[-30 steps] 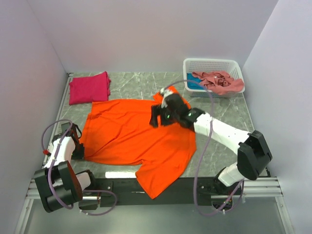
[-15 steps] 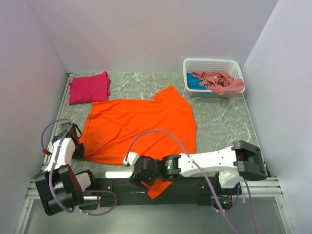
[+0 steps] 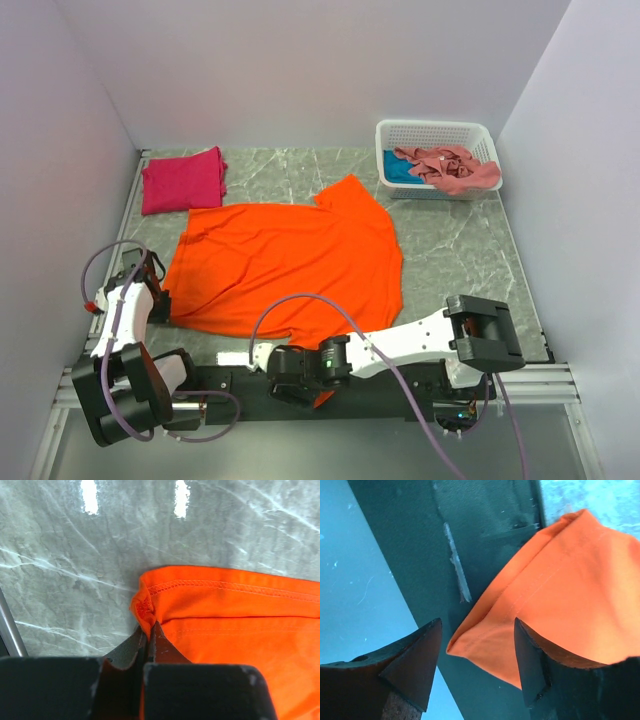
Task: Fold and stack the t-shirts
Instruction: Fold the tshirt
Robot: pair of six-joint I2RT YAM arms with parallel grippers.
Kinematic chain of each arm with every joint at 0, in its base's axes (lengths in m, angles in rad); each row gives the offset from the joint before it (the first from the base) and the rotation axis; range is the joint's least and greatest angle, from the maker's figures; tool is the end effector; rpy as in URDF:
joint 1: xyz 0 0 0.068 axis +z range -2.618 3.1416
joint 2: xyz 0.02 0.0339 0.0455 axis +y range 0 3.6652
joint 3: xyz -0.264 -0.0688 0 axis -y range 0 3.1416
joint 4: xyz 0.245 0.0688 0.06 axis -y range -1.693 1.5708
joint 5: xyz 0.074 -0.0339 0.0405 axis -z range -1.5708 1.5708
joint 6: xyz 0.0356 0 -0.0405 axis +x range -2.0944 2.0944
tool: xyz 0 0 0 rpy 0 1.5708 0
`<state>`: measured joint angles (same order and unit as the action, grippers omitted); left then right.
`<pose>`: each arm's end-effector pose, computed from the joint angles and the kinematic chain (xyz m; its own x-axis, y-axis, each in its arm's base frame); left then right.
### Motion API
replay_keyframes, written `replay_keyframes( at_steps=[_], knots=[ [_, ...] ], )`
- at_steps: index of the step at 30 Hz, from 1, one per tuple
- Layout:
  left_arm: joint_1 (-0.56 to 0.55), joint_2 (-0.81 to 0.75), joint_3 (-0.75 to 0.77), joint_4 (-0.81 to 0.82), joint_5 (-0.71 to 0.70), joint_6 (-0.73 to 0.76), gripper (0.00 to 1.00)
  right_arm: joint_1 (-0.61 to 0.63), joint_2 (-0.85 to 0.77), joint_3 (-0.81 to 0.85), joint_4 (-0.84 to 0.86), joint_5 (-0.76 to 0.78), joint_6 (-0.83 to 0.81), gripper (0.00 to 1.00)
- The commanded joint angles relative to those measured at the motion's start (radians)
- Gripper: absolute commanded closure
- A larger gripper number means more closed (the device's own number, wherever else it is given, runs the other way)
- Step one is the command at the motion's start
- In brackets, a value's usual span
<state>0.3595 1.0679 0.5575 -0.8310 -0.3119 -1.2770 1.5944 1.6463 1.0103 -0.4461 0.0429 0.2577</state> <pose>0.1463 0.0666 0.1724 0.1190 -0.9284 -0.3519 -0.9884 -0.0770 -0.1311 -0.0061 0.3240 0.1827 -0.2345 -0.8544 -0.4636 -0.9716 0.2216 0.0830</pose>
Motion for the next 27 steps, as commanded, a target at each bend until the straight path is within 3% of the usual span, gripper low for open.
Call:
replay_keyframes(
  at_steps=[1, 6, 12, 13, 16, 19, 24, 27],
  knots=[
    [0.002, -0.022, 0.042, -0.008, -0.010, -0.001, 0.99, -0.002, 0.039, 0.051, -0.025, -0.040, -0.040, 0.34],
    [0.002, -0.031, 0.047, -0.011, -0.016, 0.007, 0.99, -0.051, 0.072, 0.051, -0.008, -0.211, -0.044, 0.38],
    [0.002, -0.045, 0.045, -0.020, -0.035, 0.005, 0.99, -0.120, 0.107, 0.045, 0.004, -0.304, -0.006, 0.55],
    [0.002, -0.048, 0.045, -0.020, -0.033, 0.005, 0.99, -0.119, 0.113, 0.050, -0.008, -0.302, -0.006, 0.67],
    [0.002, -0.049, 0.055, -0.031, -0.044, 0.004, 0.99, -0.119, 0.113, 0.063, -0.028, -0.281, 0.000, 0.87],
    [0.002, -0.054, 0.064, -0.042, -0.053, 0.005, 0.99, -0.119, 0.095, 0.056, -0.039, -0.243, 0.025, 1.00],
    [0.004, -0.071, 0.062, -0.028, -0.023, 0.030, 0.99, -0.117, -0.017, -0.004, -0.026, -0.136, 0.070, 1.00],
    [0.002, -0.082, 0.070, -0.054, 0.011, 0.045, 0.99, -0.116, -0.132, -0.053, -0.042, -0.288, 0.043, 1.00]
  ],
)
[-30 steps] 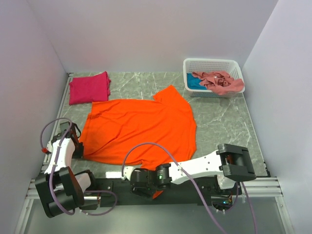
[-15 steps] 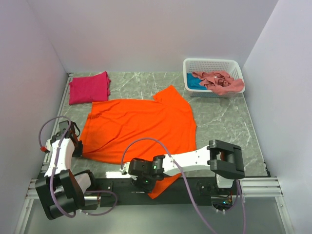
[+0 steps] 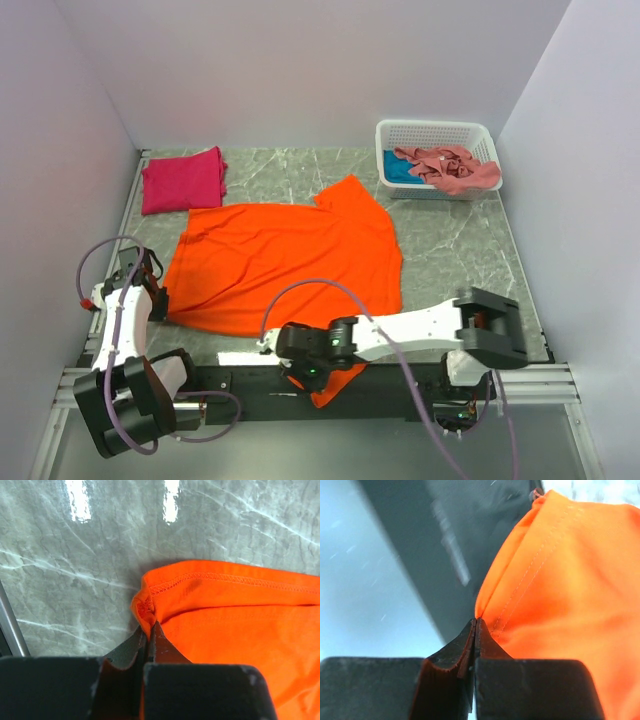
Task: Fold and stack the t-shirts
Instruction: Fold the tshirt
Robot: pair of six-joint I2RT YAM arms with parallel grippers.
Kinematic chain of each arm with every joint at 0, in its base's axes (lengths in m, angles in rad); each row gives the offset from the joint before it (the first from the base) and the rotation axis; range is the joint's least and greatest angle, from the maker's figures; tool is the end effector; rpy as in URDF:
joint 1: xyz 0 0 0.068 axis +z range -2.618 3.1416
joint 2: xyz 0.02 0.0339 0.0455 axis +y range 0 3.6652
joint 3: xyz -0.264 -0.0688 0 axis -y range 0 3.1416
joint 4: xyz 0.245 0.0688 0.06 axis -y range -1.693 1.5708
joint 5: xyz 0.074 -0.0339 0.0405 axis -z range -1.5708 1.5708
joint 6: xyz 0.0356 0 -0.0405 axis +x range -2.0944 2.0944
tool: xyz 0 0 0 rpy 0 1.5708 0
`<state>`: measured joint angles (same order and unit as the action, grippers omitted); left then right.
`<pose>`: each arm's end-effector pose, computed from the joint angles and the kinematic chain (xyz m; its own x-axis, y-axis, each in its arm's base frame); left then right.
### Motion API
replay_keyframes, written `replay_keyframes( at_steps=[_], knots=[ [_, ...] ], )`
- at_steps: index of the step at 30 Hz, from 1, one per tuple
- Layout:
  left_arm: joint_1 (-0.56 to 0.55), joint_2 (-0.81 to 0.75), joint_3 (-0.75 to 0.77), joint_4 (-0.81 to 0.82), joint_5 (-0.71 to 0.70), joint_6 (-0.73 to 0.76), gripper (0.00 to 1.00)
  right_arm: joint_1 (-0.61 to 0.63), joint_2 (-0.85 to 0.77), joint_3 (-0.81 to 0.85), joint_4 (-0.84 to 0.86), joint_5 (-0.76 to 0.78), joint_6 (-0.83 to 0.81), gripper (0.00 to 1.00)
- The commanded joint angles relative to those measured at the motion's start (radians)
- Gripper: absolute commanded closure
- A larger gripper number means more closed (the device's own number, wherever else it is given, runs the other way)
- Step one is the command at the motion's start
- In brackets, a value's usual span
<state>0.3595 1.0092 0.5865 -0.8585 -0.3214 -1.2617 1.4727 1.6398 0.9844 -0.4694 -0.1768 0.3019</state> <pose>0.1442 0.0662 0.1879 0.1255 -0.9184 -0.3753 -0.9818 -0.0607 -0.1799 0.0247 0.3151 0.1767 -0.3779 -0.8510 -0.3647 -0.9162 0.2869 0.2798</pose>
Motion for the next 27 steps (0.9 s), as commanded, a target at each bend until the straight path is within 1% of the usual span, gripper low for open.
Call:
replay_keyframes(
  at_steps=[1, 4, 7, 11, 13, 16, 17, 19, 21, 23, 24, 26, 27],
  knots=[
    [0.004, -0.027, 0.050, -0.037, 0.024, 0.028, 0.99, 0.006, -0.190, -0.048, -0.028, -0.091, -0.009, 1.00],
    [0.004, -0.041, 0.055, -0.074, 0.036, 0.013, 0.99, 0.006, -0.271, -0.064, -0.103, -0.107, -0.059, 1.00],
    [0.002, -0.090, 0.058, -0.109, 0.050, -0.013, 0.99, 0.006, -0.285, -0.061, -0.158, -0.142, -0.081, 1.00],
    [0.002, -0.135, 0.087, -0.160, 0.027, -0.036, 0.99, 0.003, -0.282, -0.055, -0.164, -0.139, -0.084, 1.00],
    [0.002, -0.146, 0.092, -0.155, 0.024, -0.028, 0.99, -0.011, -0.285, -0.047, -0.170, -0.124, -0.090, 1.00],
    [0.002, -0.138, 0.088, -0.151, 0.027, -0.025, 0.99, -0.070, -0.304, -0.036, -0.179, -0.106, -0.081, 1.00],
    [0.002, -0.127, 0.091, -0.154, 0.022, -0.028, 0.99, -0.119, -0.313, -0.033, -0.184, -0.086, -0.076, 1.00],
    [0.002, -0.115, 0.102, -0.152, 0.018, -0.028, 0.99, -0.176, -0.337, -0.015, -0.221, -0.018, -0.061, 1.00],
    [0.002, -0.109, 0.107, -0.122, 0.016, -0.008, 0.99, -0.253, -0.351, 0.008, -0.264, 0.081, -0.067, 1.00],
    [0.002, -0.103, 0.110, -0.097, 0.036, 0.005, 0.99, -0.291, -0.356, 0.048, -0.282, 0.175, -0.067, 1.00],
    [0.002, -0.098, 0.111, -0.080, 0.048, 0.011, 0.99, -0.334, -0.359, 0.059, -0.290, 0.213, -0.069, 1.00],
    [0.002, -0.080, 0.118, -0.048, 0.073, 0.018, 0.99, -0.370, -0.359, 0.083, -0.296, 0.244, -0.086, 1.00],
    [0.001, -0.072, 0.121, -0.040, 0.074, 0.018, 0.99, -0.386, -0.354, 0.094, -0.302, 0.287, -0.087, 1.00]
  ],
)
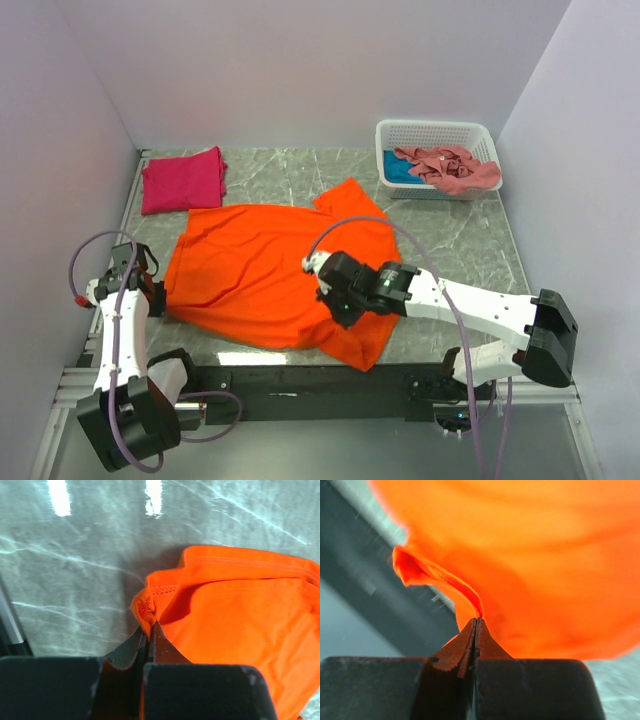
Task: Fold and stack the t-shirts
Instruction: Fold the tshirt
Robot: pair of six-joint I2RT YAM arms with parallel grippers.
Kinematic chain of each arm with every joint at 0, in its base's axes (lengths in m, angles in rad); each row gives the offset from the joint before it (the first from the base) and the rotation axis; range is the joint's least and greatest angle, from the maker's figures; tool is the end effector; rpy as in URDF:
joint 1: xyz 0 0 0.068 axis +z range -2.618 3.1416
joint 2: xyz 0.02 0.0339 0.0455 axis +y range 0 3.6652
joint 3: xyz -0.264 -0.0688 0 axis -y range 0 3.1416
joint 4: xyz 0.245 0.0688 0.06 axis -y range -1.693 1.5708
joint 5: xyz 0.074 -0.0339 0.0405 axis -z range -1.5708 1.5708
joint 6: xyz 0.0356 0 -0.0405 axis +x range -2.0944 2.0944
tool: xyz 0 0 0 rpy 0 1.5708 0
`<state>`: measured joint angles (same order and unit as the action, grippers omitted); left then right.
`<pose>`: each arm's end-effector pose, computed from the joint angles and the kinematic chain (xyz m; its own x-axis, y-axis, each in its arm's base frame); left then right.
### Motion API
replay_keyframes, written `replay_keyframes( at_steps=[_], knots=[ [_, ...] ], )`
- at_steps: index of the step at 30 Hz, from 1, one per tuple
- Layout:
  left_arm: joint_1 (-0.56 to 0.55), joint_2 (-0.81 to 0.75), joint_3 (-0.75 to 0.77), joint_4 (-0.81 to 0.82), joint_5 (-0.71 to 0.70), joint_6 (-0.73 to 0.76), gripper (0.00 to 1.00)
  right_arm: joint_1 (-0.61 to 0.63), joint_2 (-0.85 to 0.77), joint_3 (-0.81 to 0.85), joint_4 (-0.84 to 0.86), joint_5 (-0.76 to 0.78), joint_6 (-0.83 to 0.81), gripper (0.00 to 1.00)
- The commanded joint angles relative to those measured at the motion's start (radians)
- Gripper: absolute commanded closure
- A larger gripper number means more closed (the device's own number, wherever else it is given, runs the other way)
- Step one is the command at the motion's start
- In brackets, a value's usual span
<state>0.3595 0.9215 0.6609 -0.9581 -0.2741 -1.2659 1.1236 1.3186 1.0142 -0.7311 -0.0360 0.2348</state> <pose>0.1369 0.0618 0.2170 0.1426 -0.9274 -0.3459 -0.9660 -0.0543 -0.2527 0.1120 0.2366 0.2587 -0.5732 -0.6576 -0.4889 -0.7975 0.5846 0.1488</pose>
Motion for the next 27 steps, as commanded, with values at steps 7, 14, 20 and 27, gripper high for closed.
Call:
replay_keyframes(
  at_steps=[7, 14, 20, 27],
  knots=[
    [-0.014, 0.108, 0.091, 0.101, 0.049, 0.005, 0.99, -0.168, 0.004, 0.153, -0.064, 0.249, -0.077, 1.00],
    [-0.073, 0.213, 0.151, 0.102, 0.030, -0.024, 0.99, -0.274, 0.014, 0.218, -0.045, 0.283, -0.133, 1.00],
    [-0.090, 0.302, 0.200, 0.125, 0.023, -0.032, 0.99, -0.357, 0.025, 0.247, 0.007, 0.207, -0.232, 1.00],
    [-0.099, 0.425, 0.261, 0.193, 0.012, -0.007, 0.98, -0.418, 0.155, 0.274, 0.096, 0.168, -0.456, 1.00]
  ],
)
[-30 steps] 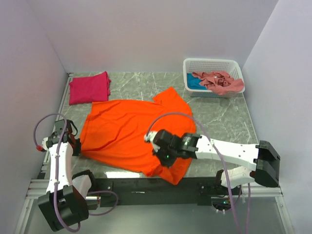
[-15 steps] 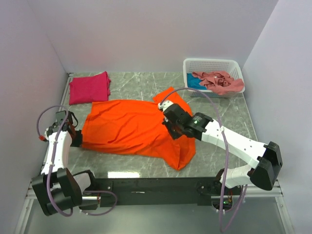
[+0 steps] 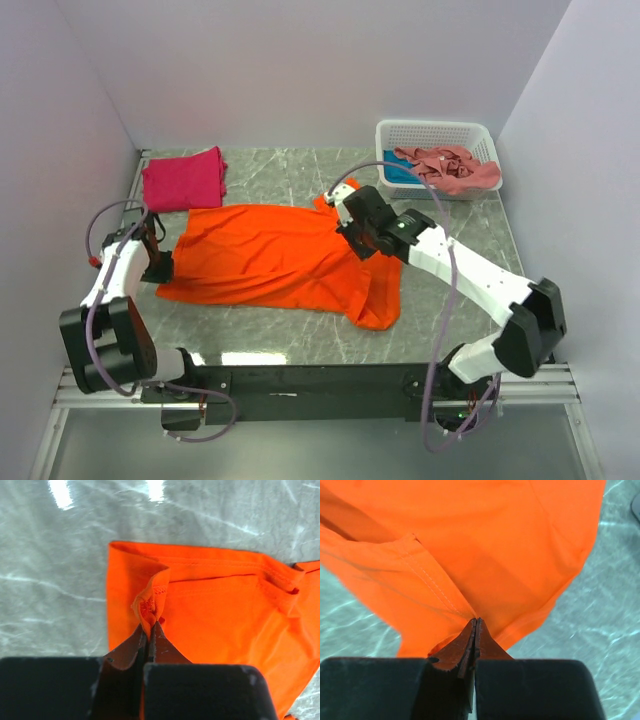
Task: Fold and stack the t-shirts
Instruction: Fold the tshirt
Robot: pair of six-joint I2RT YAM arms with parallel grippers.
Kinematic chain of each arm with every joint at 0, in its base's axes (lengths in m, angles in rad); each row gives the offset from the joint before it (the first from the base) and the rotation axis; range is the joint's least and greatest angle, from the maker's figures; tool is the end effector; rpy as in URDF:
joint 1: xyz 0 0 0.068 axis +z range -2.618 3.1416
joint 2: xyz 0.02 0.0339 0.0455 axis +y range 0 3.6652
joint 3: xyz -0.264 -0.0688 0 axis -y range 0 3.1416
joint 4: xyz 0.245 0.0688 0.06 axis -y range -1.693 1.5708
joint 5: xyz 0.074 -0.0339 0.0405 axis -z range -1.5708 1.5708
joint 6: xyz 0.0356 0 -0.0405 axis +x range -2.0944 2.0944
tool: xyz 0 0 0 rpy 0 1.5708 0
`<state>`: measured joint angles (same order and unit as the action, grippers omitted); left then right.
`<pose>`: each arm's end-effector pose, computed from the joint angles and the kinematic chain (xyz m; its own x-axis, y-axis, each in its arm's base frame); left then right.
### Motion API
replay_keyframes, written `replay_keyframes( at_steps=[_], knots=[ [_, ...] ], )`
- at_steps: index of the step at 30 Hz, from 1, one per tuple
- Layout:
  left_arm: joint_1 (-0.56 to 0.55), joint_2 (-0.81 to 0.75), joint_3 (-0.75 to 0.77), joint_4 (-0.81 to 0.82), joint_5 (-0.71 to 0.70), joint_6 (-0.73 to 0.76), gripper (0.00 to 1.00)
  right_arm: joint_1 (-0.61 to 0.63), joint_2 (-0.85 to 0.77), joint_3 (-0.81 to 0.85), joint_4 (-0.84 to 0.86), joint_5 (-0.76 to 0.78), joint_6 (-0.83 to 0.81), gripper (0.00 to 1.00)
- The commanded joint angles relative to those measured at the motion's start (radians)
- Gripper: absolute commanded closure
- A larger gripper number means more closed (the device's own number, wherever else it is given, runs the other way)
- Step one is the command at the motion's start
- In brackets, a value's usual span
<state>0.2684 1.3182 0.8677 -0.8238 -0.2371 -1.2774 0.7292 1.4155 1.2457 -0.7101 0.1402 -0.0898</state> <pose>0.2219 0.0697 0.2126 0.0434 -0.9531 -0.2995 -0.9764 0.0230 -0.2147 0.2273 0.1964 0.3079 -0.5192 -0.5830 -0.6250 -0.6425 0.7485 -0.1644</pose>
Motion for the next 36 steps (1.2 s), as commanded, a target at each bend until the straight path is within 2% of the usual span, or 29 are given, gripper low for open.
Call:
replay_keyframes(
  at_steps=[1, 4, 7, 8, 9, 10, 11, 13, 14, 15, 20, 23, 26, 28, 30, 32, 34, 36],
  knots=[
    [-0.014, 0.062, 0.074, 0.063, -0.034, 0.000, 0.98, -0.030, 0.078, 0.057, 0.090, 0.011, -0.140, 1.00],
    [-0.017, 0.145, 0.129, 0.106, -0.059, 0.033, 0.81, -0.066, 0.160, 0.101, 0.155, 0.099, -0.168, 1.00],
    [-0.023, 0.212, 0.192, 0.118, -0.065, 0.059, 0.44, -0.099, 0.243, 0.150, 0.204, 0.200, -0.169, 1.00],
    [-0.021, 0.223, 0.201, 0.138, -0.061, 0.075, 0.25, -0.106, 0.263, 0.165, 0.213, 0.229, -0.165, 1.00],
    [-0.023, 0.231, 0.227, 0.138, -0.064, 0.082, 0.13, -0.108, 0.298, 0.188, 0.222, 0.249, -0.162, 0.96],
    [-0.023, 0.245, 0.244, 0.132, -0.061, 0.110, 0.03, -0.108, 0.313, 0.205, 0.212, 0.265, -0.156, 0.86],
    [-0.021, 0.246, 0.264, 0.120, -0.064, 0.121, 0.01, -0.109, 0.327, 0.224, 0.192, 0.297, -0.128, 0.77],
    [-0.024, 0.230, 0.297, 0.074, -0.074, 0.127, 0.00, -0.109, 0.333, 0.258, 0.149, 0.311, -0.076, 0.68],
    [-0.026, 0.216, 0.295, 0.078, -0.062, 0.138, 0.01, -0.108, 0.324, 0.255, 0.146, 0.296, -0.027, 0.25],
    [-0.029, 0.199, 0.283, 0.081, -0.057, 0.142, 0.01, -0.106, 0.289, 0.233, 0.147, 0.274, -0.002, 0.10],
    [-0.046, 0.084, 0.219, 0.114, -0.021, 0.174, 0.00, -0.105, 0.136, 0.103, 0.146, 0.118, 0.189, 0.09],
    [-0.075, 0.044, 0.148, 0.159, 0.011, 0.197, 0.00, -0.086, 0.001, -0.049, 0.230, -0.130, 0.248, 0.08],
    [-0.104, 0.026, 0.099, 0.176, 0.032, 0.210, 0.00, -0.077, -0.149, -0.201, 0.395, -0.394, 0.307, 0.07],
    [-0.133, 0.021, 0.080, 0.181, 0.033, 0.216, 0.01, -0.077, -0.190, -0.282, 0.521, -0.564, 0.340, 0.07],
    [-0.167, 0.015, 0.073, 0.172, 0.015, 0.207, 0.01, -0.067, -0.219, -0.330, 0.601, -0.617, 0.377, 0.06],
    [-0.190, 0.004, 0.063, 0.183, 0.002, 0.208, 0.00, -0.057, -0.219, -0.342, 0.610, -0.622, 0.392, 0.06],
    [-0.210, -0.002, 0.048, 0.221, 0.036, 0.223, 0.00, -0.008, -0.199, -0.344, 0.589, -0.581, 0.386, 0.06],
    [-0.233, 0.010, 0.045, 0.235, 0.032, 0.220, 0.00, 0.079, -0.159, -0.316, 0.530, -0.461, 0.365, 0.06]
  ],
)
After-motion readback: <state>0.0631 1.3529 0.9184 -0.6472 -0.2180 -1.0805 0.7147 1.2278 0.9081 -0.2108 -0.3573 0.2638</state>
